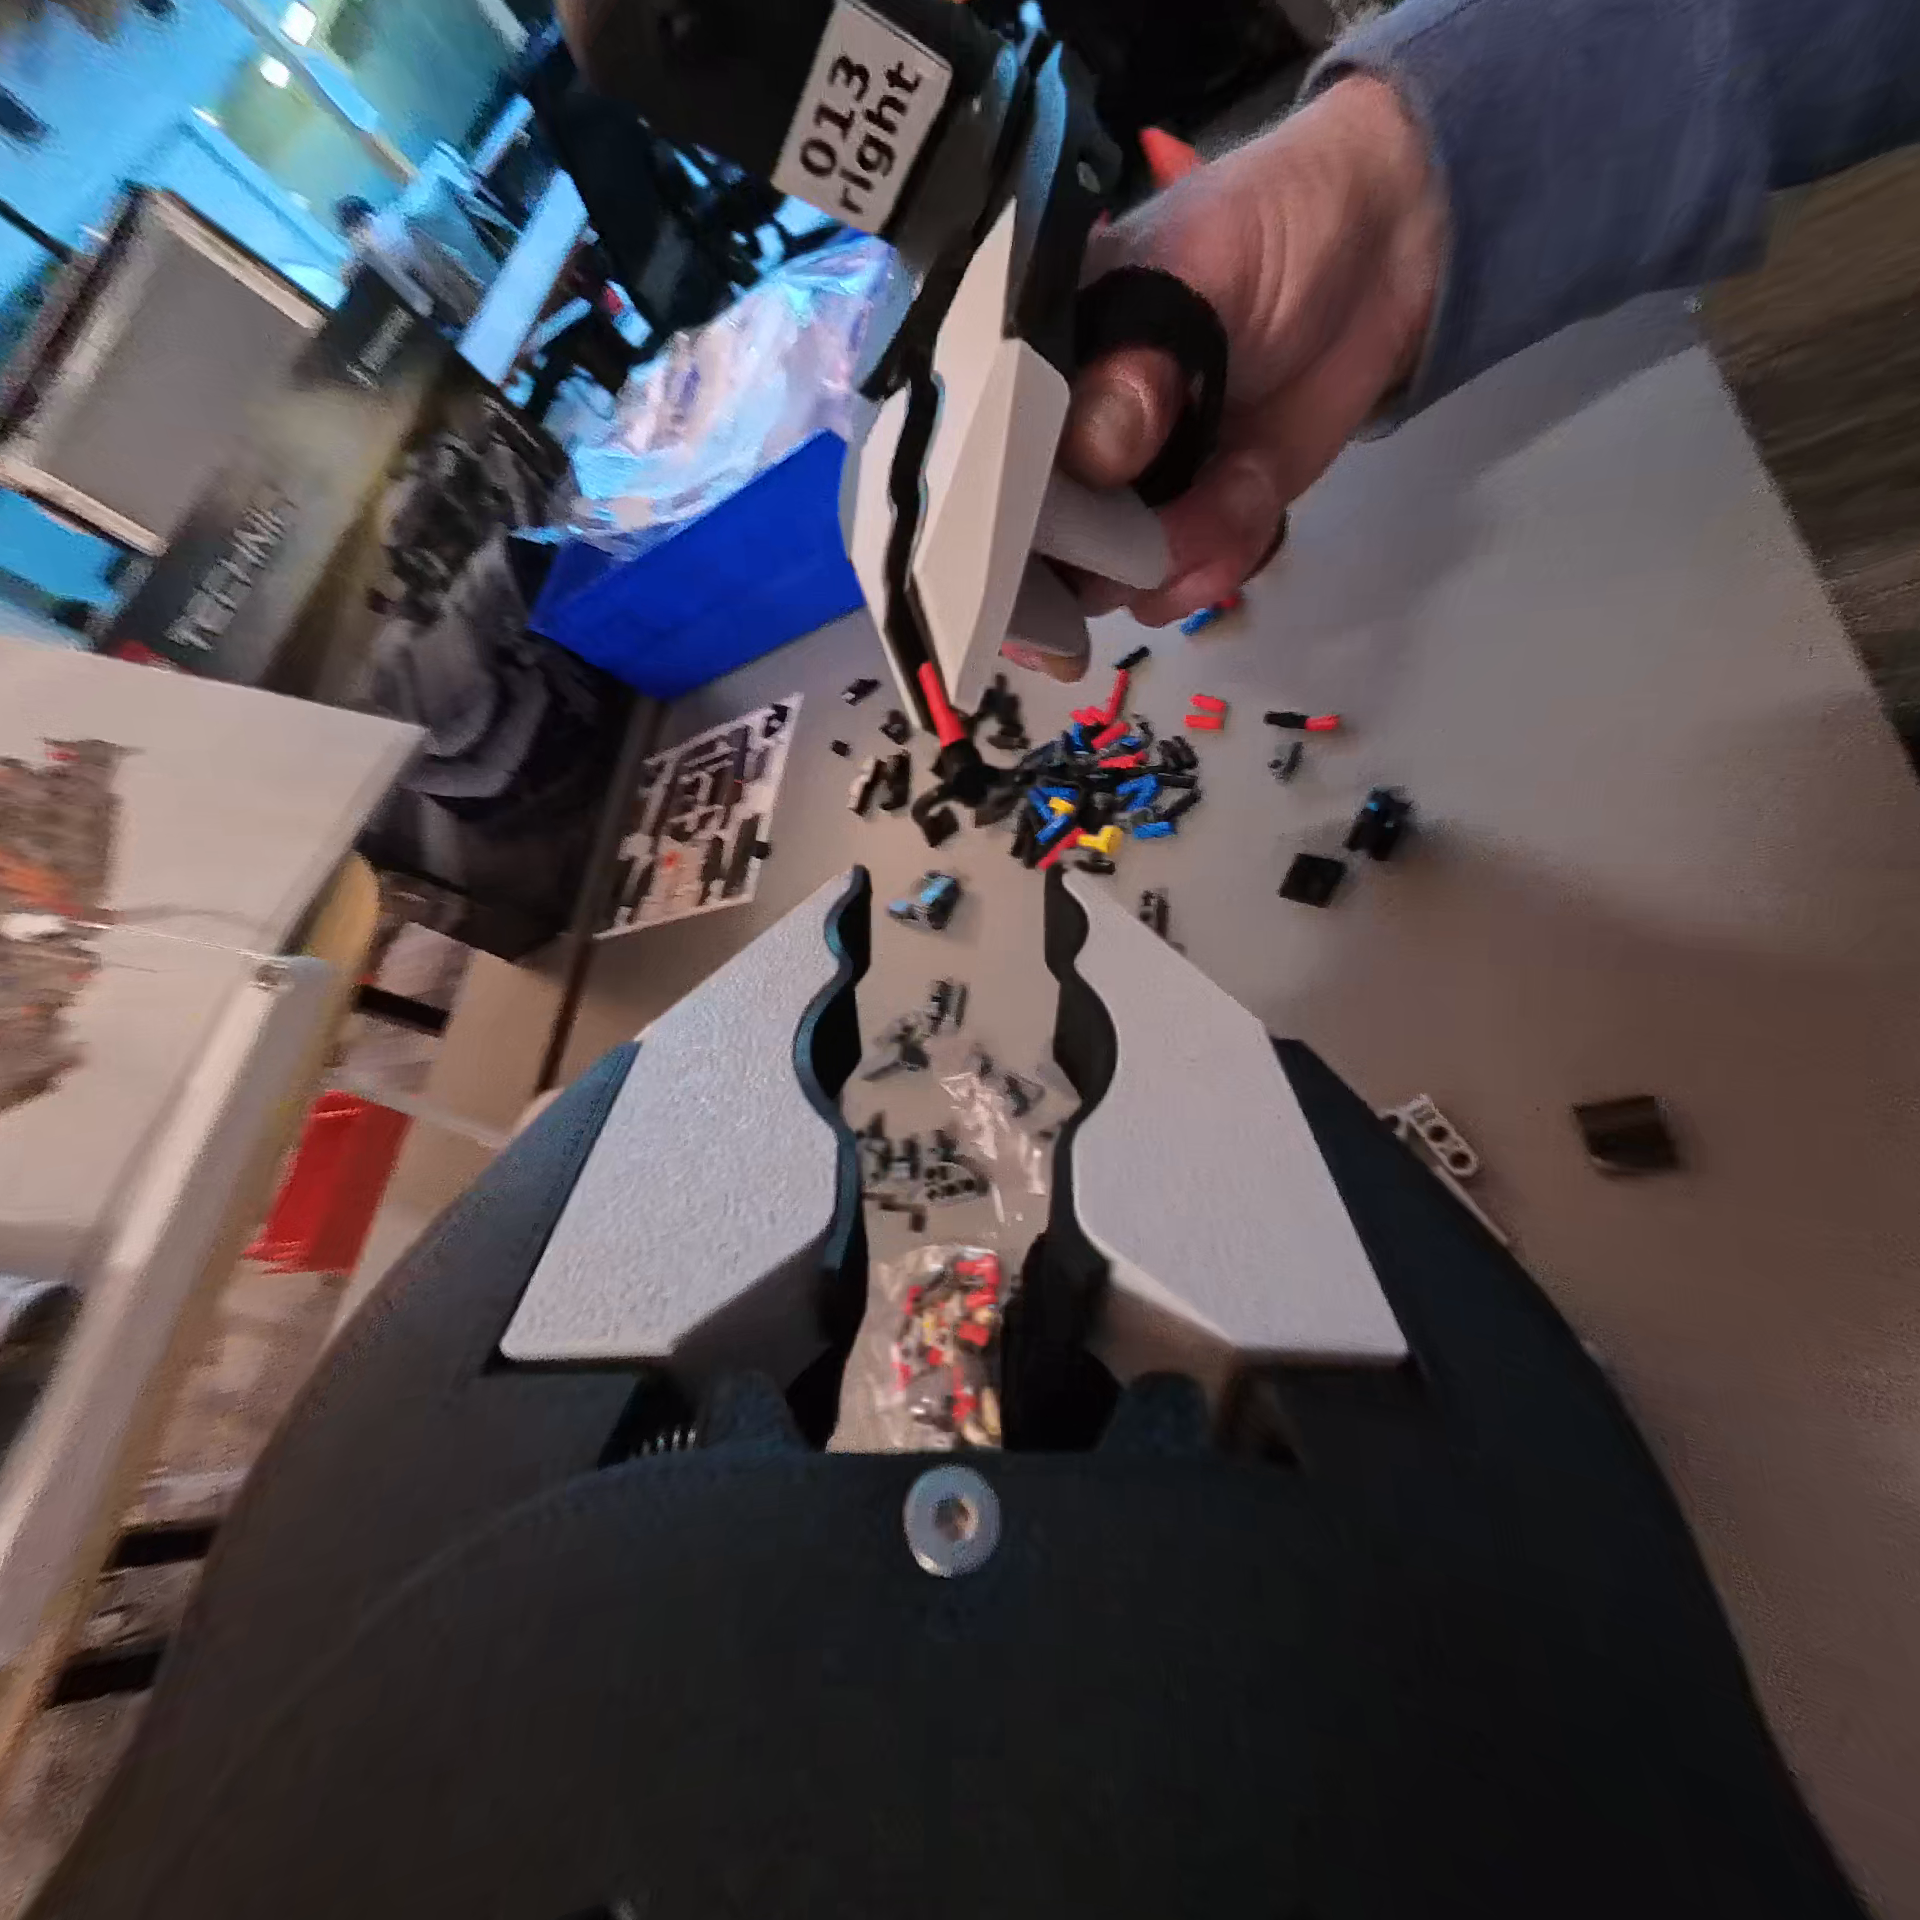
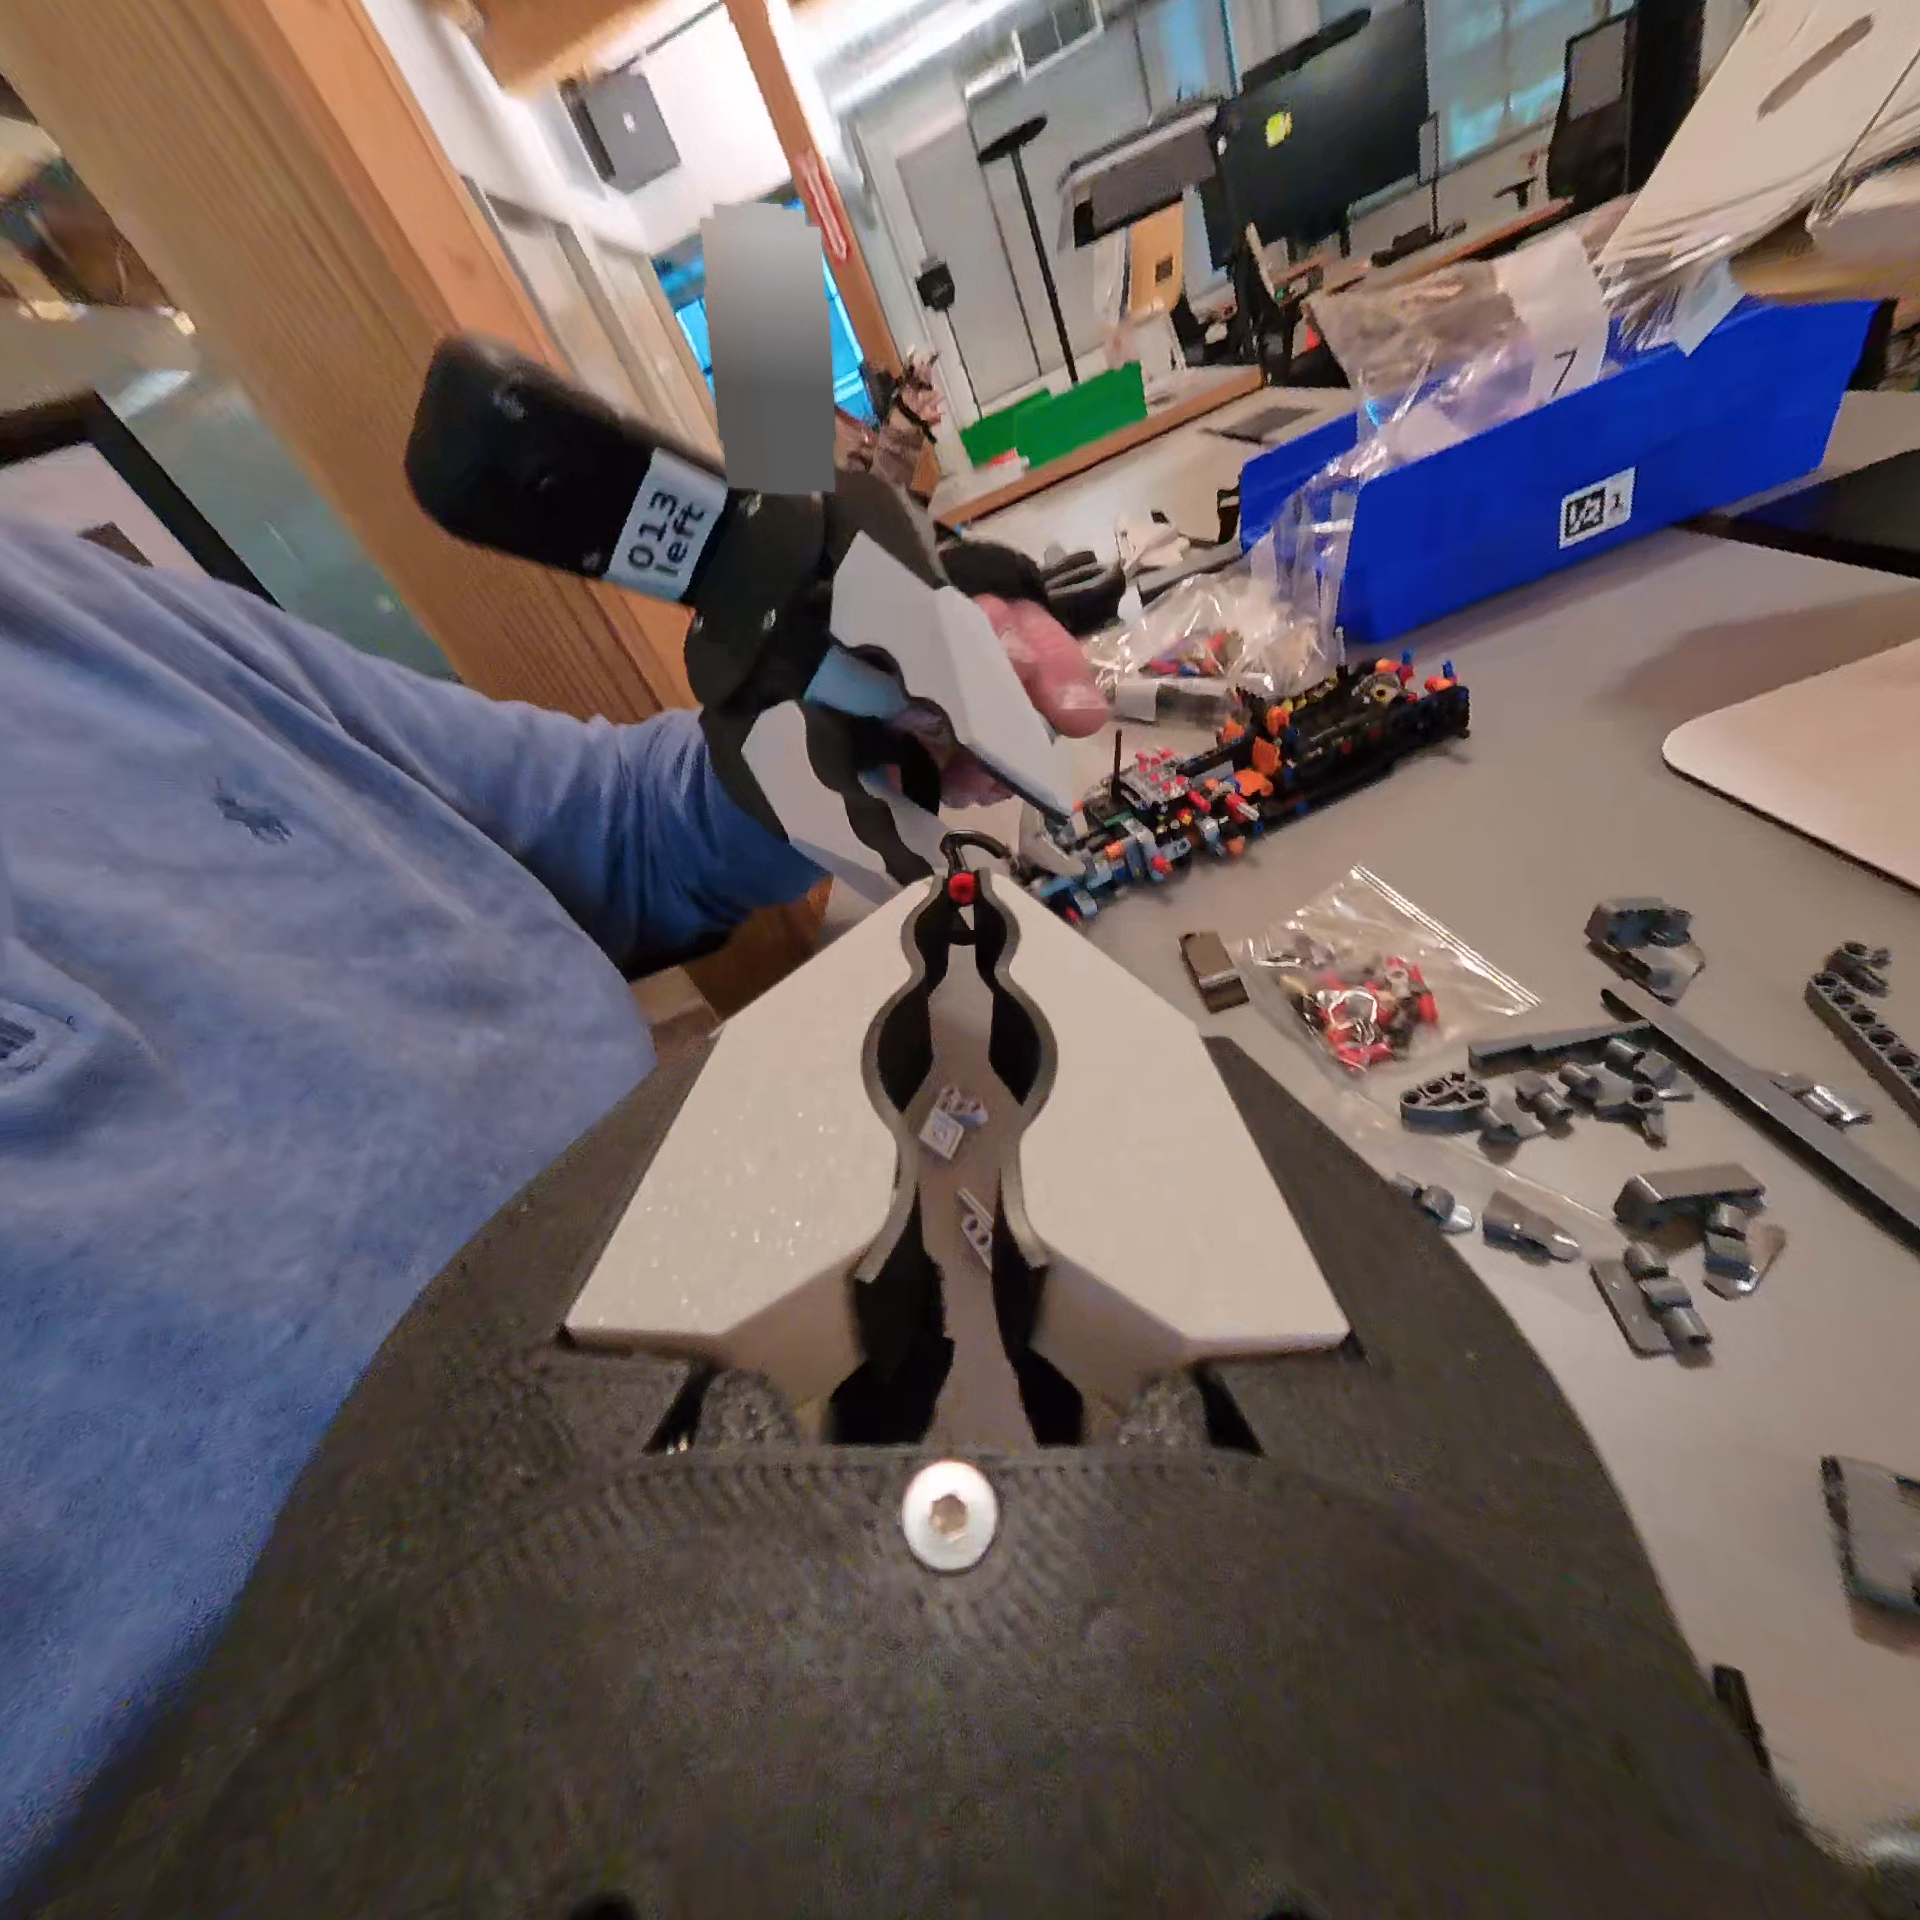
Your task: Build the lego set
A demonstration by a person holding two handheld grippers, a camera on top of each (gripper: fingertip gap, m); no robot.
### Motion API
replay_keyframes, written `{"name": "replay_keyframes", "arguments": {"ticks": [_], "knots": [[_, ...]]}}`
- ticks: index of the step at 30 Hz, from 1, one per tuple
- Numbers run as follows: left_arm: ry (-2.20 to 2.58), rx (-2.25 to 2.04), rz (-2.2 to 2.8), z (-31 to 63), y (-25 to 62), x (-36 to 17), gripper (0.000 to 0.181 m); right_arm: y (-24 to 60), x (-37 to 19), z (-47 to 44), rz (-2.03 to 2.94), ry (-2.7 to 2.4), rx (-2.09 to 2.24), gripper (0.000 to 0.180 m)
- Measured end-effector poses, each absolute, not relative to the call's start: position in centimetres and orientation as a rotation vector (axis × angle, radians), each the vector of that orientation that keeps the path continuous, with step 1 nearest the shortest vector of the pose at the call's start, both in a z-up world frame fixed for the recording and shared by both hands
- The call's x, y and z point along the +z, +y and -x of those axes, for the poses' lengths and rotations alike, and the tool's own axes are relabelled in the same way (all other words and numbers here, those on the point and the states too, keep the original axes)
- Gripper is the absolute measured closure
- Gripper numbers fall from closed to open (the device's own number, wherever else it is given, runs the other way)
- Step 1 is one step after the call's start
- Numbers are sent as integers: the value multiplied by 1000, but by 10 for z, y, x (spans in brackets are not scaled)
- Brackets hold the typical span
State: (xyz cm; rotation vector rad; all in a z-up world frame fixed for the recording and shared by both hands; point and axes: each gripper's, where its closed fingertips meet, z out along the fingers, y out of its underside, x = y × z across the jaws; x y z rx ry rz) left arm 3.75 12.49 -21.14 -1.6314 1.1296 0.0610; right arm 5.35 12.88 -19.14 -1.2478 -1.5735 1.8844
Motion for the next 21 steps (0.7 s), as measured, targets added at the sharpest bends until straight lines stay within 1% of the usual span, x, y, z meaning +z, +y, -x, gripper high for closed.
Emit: {"name": "replay_keyframes", "arguments": {"ticks": [3,4,6,7,8,11,13,15,21], "knots": [[1082,139,1573,-38,126,-199,144,125,-178,-51,1238,-1492,1932,178],[1047,142,1558,-37,126,-194,140,125,-173,-50,1232,-1466,1944,179],[955,168,1533,-32,127,-185,126,122,-164,-47,1222,-1425,1970,178],[936,186,1518,-31,127,-182,123,120,-160,-45,1215,-1410,1985,179],[917,207,1500,-30,126,-179,123,117,-157,-42,1207,-1401,2001,179],[901,257,1464,-29,122,-174,133,108,-149,-33,1183,-1404,2030,179],[887,295,1439,-25,119,-168,147,104,-146,-29,1174,-1408,2051,179],[871,302,1427,-21,117,-161,157,100,-142,-25,1160,-1417,2060,179],[870,328,1413,-11,111,-150,158,94,-132,-15,1135,-1414,2091,179]]}}
